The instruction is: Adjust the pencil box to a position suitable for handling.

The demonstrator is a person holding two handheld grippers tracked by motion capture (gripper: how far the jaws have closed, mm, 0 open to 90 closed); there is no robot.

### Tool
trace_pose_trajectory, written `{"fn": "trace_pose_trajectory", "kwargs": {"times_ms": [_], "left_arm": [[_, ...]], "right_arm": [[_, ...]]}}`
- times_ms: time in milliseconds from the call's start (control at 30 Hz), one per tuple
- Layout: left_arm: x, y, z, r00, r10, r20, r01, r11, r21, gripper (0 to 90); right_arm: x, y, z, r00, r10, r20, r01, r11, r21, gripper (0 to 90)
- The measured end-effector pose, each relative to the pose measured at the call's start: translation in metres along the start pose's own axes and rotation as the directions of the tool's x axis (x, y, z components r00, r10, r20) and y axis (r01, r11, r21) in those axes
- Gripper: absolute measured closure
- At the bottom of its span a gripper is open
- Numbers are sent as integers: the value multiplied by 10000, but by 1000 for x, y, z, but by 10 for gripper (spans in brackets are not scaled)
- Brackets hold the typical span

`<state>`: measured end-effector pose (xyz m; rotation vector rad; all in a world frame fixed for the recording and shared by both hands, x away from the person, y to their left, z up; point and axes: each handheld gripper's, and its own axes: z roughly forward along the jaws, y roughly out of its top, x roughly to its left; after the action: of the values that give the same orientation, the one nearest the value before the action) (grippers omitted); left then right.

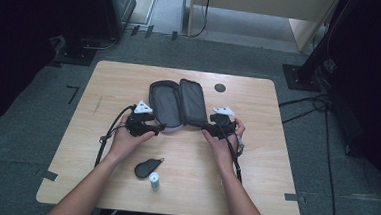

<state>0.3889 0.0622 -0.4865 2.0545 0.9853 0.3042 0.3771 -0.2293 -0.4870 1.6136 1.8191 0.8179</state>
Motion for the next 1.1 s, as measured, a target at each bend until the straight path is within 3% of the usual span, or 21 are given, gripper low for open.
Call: {"fn": "trace_pose_trajectory", "kwargs": {"times_ms": [67,200,400,533,633,700,767,800,833,900,1000,1067,1100], "left_arm": [[5,-3,-3,9998,-167,-49,167,9998,-86,365],[9,-9,-14,9990,-419,-149,413,9984,-387,367],[16,-27,-35,9904,-695,-1191,668,9974,-268,375],[20,-38,-42,9853,-973,-1402,926,9949,-401,377],[23,-45,-43,9823,-1201,-1436,1148,9924,-452,384],[24,-48,-41,9824,-1169,-1456,1147,9931,-231,387],[25,-49,-42,9824,-1095,-1511,1085,9940,-143,386],[25,-49,-42,9822,-1177,-1464,1163,9931,-179,386],[26,-50,-42,9818,-1243,-1439,1226,9922,-211,386],[27,-52,-41,9818,-1216,-1462,1211,9926,-123,388],[28,-53,-40,9813,-1281,-1437,1280,9917,-94,389],[28,-53,-40,9810,-1291,-1447,1291,9916,-97,389],[28,-53,-40,9807,-1350,-1414,1343,9908,-142,390]], "right_arm": [[7,0,-7,9995,34,-302,-39,9999,-163,268],[27,2,-13,9907,105,-1359,-140,9996,-243,178],[56,8,-4,9873,-90,-1588,55,9997,-222,189],[70,11,4,9901,-565,-1285,514,9978,-428,347],[77,13,9,9838,-1155,-1374,1103,9929,-446,467],[81,13,12,9817,-1558,-1097,1526,9876,-373,580],[80,13,13,9803,-1706,-993,1662,9848,-507,676],[80,14,13,9803,-1762,-891,1716,9835,-566,796],[78,14,11,9787,-1831,-930,1773,9819,-671,820],[74,16,12,9721,-2024,-1185,1959,9785,-639,854],[67,17,10,9540,-2701,-1300,2614,9619,-801,865],[60,20,7,9409,-3061,-1449,2937,9506,-1008,868],[55,22,5,9298,-3303,-1624,3138,9420,-1191,869]]}}
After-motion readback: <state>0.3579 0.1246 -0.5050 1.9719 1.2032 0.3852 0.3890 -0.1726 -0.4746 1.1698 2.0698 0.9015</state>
